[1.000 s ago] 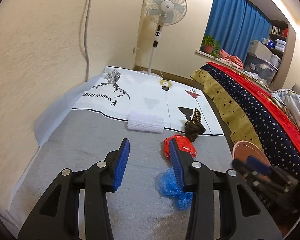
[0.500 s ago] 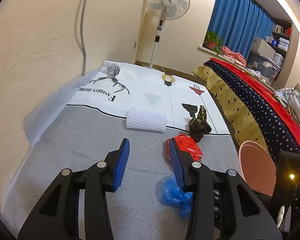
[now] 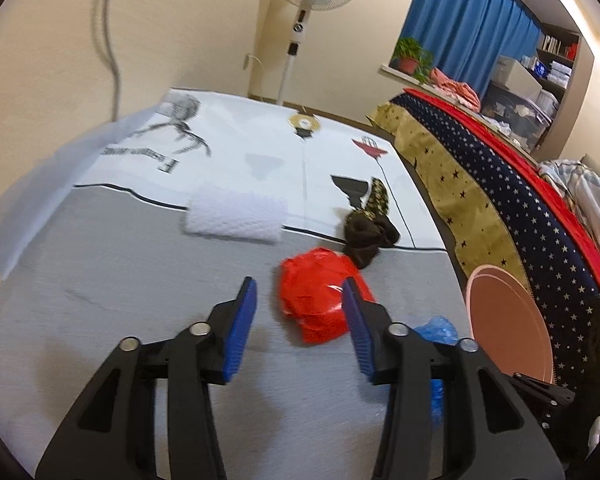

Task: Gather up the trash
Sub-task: 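Grasp the blue plastic bag with the right tool while the left tool grasps the red bag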

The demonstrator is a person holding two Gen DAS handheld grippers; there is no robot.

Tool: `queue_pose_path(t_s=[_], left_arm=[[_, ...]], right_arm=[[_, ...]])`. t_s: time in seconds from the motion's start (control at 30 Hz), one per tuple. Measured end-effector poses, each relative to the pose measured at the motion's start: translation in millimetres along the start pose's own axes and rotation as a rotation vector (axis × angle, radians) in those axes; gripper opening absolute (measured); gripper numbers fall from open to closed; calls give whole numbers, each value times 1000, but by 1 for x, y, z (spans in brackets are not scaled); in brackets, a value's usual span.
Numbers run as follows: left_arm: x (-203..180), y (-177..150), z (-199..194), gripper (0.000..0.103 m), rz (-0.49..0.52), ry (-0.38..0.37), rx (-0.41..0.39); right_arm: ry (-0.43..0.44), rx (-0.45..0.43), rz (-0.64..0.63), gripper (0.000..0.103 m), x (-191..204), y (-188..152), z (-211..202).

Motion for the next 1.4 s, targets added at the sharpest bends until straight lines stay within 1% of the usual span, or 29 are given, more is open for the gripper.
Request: queue_pose_path(t_s=[0.07,0.13,0.3,0.4,0.5,0.53,0.57,0.67,0.87,1.1,1.13,1.4], left_arm=[[-7,-3,10,60,12,5,17],[-9,-5,18,62,10,9,38],[-4,-13,41,63,-43,1,105],[-5,-16,49,63,-64,-19,131],[-7,-20,55,63,-58,-16,151],[-7,-20,55,62,-58,-16,152],[-7,-19,54,54,-59,-19,151],[-8,-17,50,51,-53,-32,140],[-13,-10,34,46,-6,-25,94],[-18,-9,16,43,42,-19,67],[-18,-9,13,31,46,-23,63],[-20,-17,-6,29,88,-24,50]], right_arm=[[-7,0,6,4,-8,0,-1],[-26,-3,-7,4,-11,1,-2],[-37,5,-12,5,-15,-1,-2],[-33,8,-4,5,-16,-1,-1],[-29,9,-2,4,-17,-1,0],[-29,8,0,4,-17,0,0],[-28,5,4,4,-18,0,-1],[-18,-7,22,4,-20,2,-3],[-16,-35,32,4,-20,4,-13],[-22,-82,31,3,-16,7,-31],[-23,-86,32,3,-16,7,-33],[-38,-123,30,3,-15,4,-55]])
Point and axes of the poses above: each gripper's, at about its wrist camera, not at the fingertips, and z roughly the way its jaws point, x to its left, y to its top, the point moved 8 cm from there along z, roughly the way its jaws point, and after that the axes turned 4 degrees about x, right-handed, at the moved point
